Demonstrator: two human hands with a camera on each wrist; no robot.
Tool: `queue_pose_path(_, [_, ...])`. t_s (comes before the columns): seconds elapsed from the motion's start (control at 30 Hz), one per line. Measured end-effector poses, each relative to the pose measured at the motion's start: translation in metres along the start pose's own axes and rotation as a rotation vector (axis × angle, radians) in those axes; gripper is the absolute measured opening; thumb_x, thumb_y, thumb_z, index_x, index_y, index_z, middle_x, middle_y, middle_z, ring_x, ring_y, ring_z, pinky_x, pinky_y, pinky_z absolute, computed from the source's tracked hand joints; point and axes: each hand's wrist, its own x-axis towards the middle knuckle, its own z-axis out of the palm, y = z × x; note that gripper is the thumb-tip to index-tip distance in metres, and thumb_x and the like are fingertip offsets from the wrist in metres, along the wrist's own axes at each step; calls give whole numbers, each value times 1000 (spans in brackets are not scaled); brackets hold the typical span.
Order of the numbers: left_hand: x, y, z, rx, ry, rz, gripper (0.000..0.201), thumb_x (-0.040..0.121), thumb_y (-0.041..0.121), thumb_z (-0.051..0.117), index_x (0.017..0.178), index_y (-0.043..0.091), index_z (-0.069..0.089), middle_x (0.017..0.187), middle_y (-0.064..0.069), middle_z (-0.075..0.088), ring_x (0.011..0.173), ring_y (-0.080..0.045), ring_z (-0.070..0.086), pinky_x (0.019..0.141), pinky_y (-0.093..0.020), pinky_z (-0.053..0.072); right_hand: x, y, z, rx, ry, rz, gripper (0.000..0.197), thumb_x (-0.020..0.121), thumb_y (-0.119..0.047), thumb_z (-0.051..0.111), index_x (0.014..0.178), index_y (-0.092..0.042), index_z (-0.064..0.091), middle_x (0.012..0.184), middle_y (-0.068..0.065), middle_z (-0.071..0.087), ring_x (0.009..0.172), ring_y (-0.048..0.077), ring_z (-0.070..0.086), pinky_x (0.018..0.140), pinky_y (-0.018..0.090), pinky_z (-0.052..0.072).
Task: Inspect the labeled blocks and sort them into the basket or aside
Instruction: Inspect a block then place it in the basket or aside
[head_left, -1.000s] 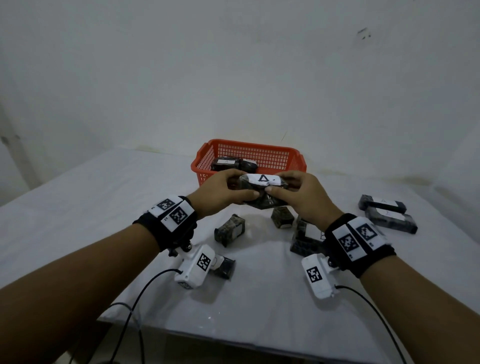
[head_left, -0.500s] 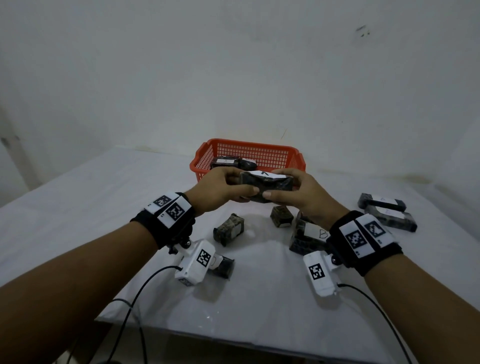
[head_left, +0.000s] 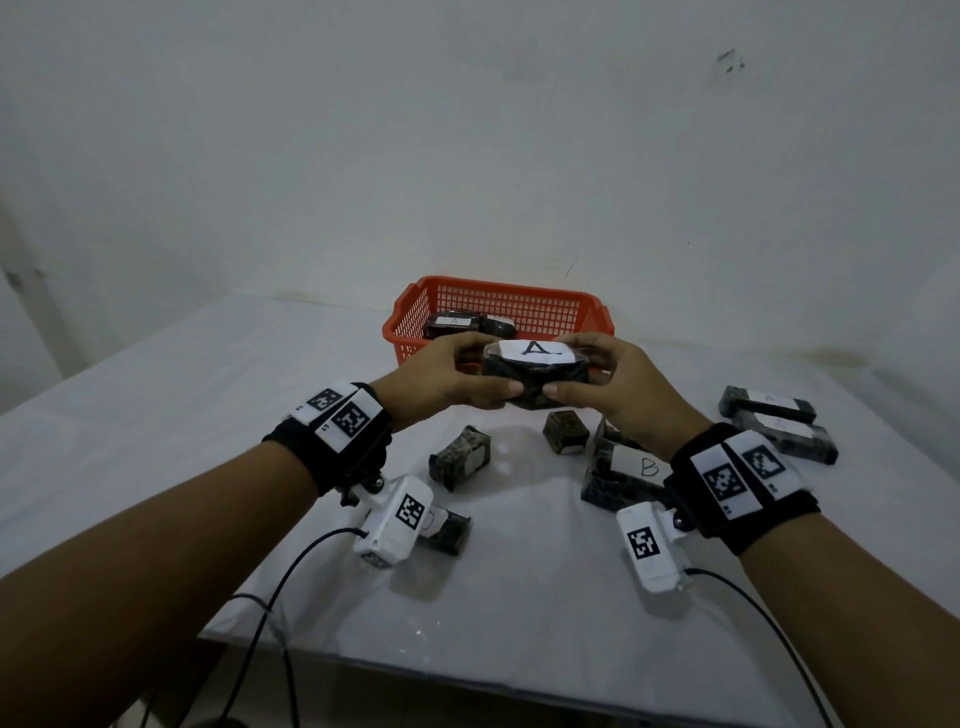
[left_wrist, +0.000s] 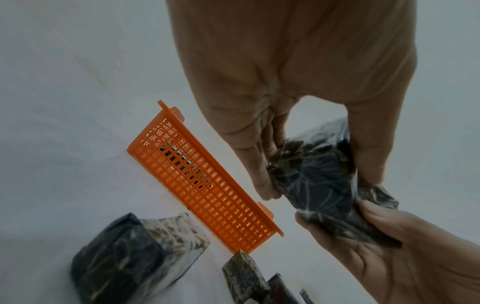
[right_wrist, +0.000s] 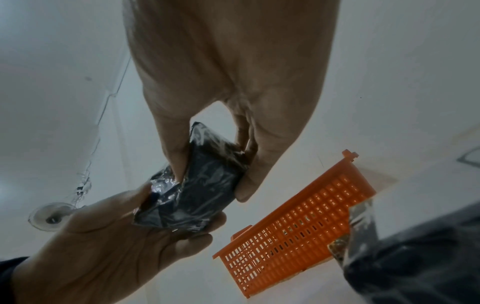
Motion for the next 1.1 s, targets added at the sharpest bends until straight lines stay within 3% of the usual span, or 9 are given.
queue_pose_path(0.1, [2, 0, 2, 59, 56, 47, 54, 83, 1, 79, 133, 6, 59, 122, -2, 72, 108, -11, 71, 86, -24, 59, 0, 0, 1, 33, -6, -5, 66, 76, 4, 85, 135, -12, 58, 130, 6, 67, 110, 11, 72, 86, 22, 60])
queue_pose_path(0.2, [3, -1, 0, 122, 80, 95, 64, 77, 2, 85, 133, 9, 55, 128, 0, 69, 117, -9, 67, 96, -26, 57, 2, -6, 0, 129, -72, 79, 75, 73, -15, 91, 139, -17, 57, 133, 8, 67, 119, 23, 69, 97, 40, 60])
queue_pose_path(0.27, [2, 0, -1, 126, 83, 114, 68, 74, -1, 86, 132, 9, 53, 129, 0, 68, 118, -10, 66, 94, -26, 58, 2, -12, 1, 187, -119, 161, 57, 82, -28, 81, 134, -14, 61, 130, 14, 70, 116, 32, 71, 94, 41, 61])
queue_pose_path(0.37, [2, 3, 2, 71, 50, 86, 72, 73, 0, 88, 134, 13, 51, 131, -2, 65, 118, -14, 66, 91, -30, 60, 3, -14, 2, 225, -58, 177, 32, 97, -21, 68, 125, -5, 67, 122, 20, 74, 110, 37, 73, 86, 39, 64])
queue_pose_path(0.43, [0, 4, 5, 10, 21, 40, 66, 78, 17, 88, 135, 19, 54, 130, -6, 66, 118, -18, 67, 97, -42, 59, 4, -10, 3, 230, 11, 141, 29, 95, -13, 71, 122, -1, 69, 116, 20, 76, 106, 36, 75, 87, 43, 64])
queue_pose_path(0.53, [0, 1, 9, -82, 33, 11, 42, 92, 27, 74, 130, 11, 64, 125, -24, 68, 117, -43, 65, 104, -61, 49, 4, -8, 3, 176, 31, 117, 32, 91, -10, 77, 121, -2, 69, 112, 17, 78, 103, 34, 76, 91, 49, 62])
queue_pose_path(0.63, [-1, 1, 9, -16, 104, 28, 33, 96, 15, 70, 128, 9, 67, 116, -14, 75, 111, -38, 70, 99, -56, 54, 4, -10, 5, 187, 11, 130, 35, 88, -9, 79, 122, -2, 69, 114, 17, 77, 105, 35, 75, 94, 52, 60])
queue_pose_path(0.83, [-3, 3, 11, -92, 67, -1, 34, 96, 16, 70, 129, 8, 67, 119, -17, 73, 113, -39, 68, 101, -57, 53, 2, -13, 8, 127, 8, 58, 29, 88, -16, 80, 115, -5, 75, 105, 10, 80, 99, 27, 78, 89, 40, 63])
queue_pose_path(1.1, [-2, 0, 6, -97, 73, 40, 39, 93, 6, 70, 131, 8, 65, 120, -10, 75, 107, -24, 74, 90, -36, 61, 3, -8, 7, 72, -38, 82, 41, 83, -5, 83, 122, -5, 70, 114, 10, 78, 104, 24, 77, 93, 39, 62])
